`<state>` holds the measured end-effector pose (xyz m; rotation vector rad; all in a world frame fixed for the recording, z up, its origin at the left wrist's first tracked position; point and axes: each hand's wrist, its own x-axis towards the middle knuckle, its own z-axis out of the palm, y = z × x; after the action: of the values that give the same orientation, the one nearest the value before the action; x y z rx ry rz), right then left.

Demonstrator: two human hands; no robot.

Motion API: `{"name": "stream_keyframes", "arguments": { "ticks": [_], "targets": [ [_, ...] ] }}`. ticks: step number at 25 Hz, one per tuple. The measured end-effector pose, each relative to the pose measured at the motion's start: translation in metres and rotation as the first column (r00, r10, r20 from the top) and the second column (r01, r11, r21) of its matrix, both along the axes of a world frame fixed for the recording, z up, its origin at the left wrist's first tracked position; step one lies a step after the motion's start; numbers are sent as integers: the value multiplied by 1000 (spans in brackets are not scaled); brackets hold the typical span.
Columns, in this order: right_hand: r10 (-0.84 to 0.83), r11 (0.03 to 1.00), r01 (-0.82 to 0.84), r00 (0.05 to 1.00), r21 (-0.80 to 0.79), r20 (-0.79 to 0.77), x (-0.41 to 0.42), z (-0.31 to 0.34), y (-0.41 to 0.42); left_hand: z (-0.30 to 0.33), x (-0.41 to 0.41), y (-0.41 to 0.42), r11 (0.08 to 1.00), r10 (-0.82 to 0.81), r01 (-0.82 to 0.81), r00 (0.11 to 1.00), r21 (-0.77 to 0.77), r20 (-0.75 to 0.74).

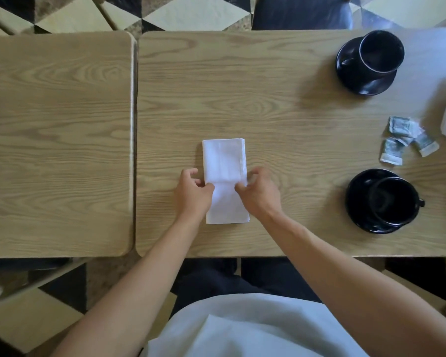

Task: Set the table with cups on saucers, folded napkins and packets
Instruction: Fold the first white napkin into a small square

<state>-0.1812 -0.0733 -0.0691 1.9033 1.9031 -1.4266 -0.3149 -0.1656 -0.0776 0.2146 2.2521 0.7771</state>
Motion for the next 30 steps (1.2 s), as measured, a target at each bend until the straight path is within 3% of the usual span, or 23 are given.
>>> {"name": "stream_keyframes", "arguments": {
  "ticks": [3, 6, 8, 12, 16, 18, 21, 24, 27, 30],
  "targets": [
    [-140, 986, 132, 988, -106, -72, -3, -2, -11, -1, 0, 3, 994, 104, -109, 982, 21, 157],
    [-223, 964, 200, 967, -174, -123, -3, -4, -9, 7, 1, 0, 994, 51, -66, 985, 83, 166],
    [-190, 975, 168, 970, -146, -153, -1, -1, -10, 12, 1, -6, 991, 8, -28, 989, 132, 149],
    [-128, 991, 118, 975, -67, -179, 7, 7, -19, 27, 1, -17, 962, 18, -91, 961, 256, 275],
    [-214, 926, 61, 897, -373, -386, 19, 10, -19, 43, -2, -22, 934, -53, -75, 937, 348, 345],
    [-228, 901, -20, 828, -433, -512, 26, 12, -17, 50, -5, -24, 928, -80, -51, 939, 368, 334],
    [-74, 959, -105, 803, -263, -592, 31, 18, -9, 55, -9, -26, 933, -127, 39, 966, 357, 227],
    [123, 987, -158, 876, -37, -467, 29, 20, -3, 58, -7, -26, 937, -238, 231, 971, 262, -3],
    [278, 957, -230, 900, 176, -335, 29, 25, 0, 58, -2, -28, 879, -403, 458, 863, 132, -306],
    [407, 882, -291, 866, 371, -289, 34, 34, 1, 57, 1, -27, 820, -466, 567, 738, 74, -487]
  ]
}}
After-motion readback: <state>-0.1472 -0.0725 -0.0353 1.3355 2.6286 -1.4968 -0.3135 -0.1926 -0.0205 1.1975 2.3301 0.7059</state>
